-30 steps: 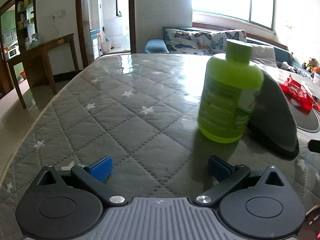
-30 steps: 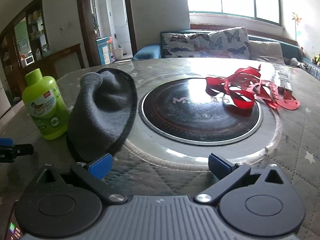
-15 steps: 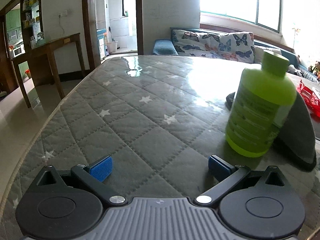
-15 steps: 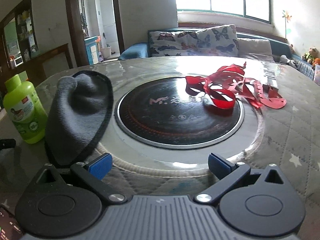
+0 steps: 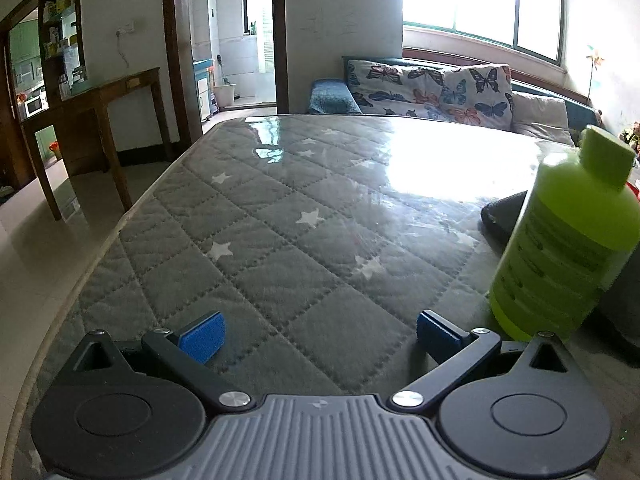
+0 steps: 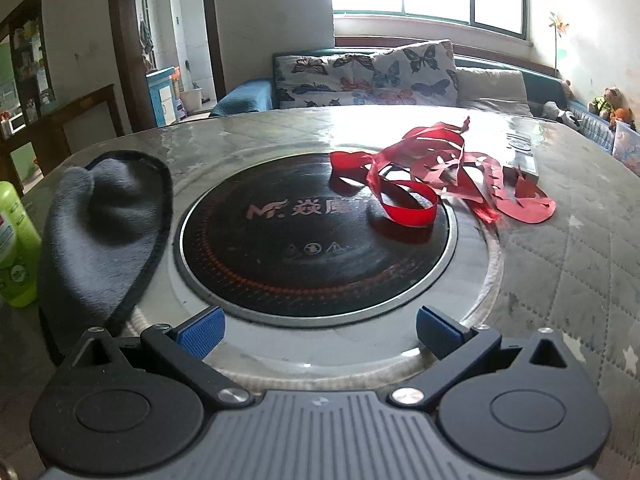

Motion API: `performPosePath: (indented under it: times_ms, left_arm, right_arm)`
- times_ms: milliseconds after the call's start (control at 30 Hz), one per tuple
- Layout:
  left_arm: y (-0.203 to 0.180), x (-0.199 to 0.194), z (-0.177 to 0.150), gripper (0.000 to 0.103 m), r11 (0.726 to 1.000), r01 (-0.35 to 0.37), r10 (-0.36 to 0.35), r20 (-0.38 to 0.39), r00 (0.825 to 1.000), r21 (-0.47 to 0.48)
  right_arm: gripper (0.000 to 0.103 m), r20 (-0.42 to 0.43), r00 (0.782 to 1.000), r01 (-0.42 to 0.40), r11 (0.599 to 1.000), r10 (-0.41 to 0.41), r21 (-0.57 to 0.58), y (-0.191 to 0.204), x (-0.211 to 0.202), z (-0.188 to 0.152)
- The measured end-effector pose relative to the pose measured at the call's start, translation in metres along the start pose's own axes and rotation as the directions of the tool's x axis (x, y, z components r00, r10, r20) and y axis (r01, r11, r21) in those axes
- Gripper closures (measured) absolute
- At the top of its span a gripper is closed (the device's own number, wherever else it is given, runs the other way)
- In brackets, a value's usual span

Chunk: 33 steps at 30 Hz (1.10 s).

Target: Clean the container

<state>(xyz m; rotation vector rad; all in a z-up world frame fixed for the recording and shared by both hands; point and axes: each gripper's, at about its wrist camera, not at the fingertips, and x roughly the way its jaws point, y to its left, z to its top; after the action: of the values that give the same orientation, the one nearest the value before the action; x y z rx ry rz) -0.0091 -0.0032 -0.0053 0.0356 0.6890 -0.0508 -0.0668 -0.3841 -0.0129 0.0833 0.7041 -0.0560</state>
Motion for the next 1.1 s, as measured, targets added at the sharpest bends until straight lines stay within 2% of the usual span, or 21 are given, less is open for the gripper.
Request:
performPosePath:
  times_ms: [500, 600, 1100]
  left_arm:
    - [0.008, 0.010, 0.007, 0.000, 1.000, 0.018, -0.019, 0.000, 1.000, 0.008]
    - [0.015, 0.021, 0.016, 0.000, 1.000, 0.024, -0.024, 0.000, 1.000, 0.008]
    - [0.016, 0.021, 0.015, 0.000, 1.000, 0.024, -0.024, 0.003, 1.000, 0.008]
  right_arm:
    - [0.000, -0.014, 0.999, 0.052, 0.999, -0.052, -0.012, -0.008, 0.019, 0.014]
    - [0.000, -0.015, 0.998, 0.055, 0.998, -0.055, -0.013, -0.009, 0.022, 0.016]
    - [0.000, -0.013, 0.998, 0.068, 0.998, -0.068, -0.003, -0.016, 0.030, 0.022]
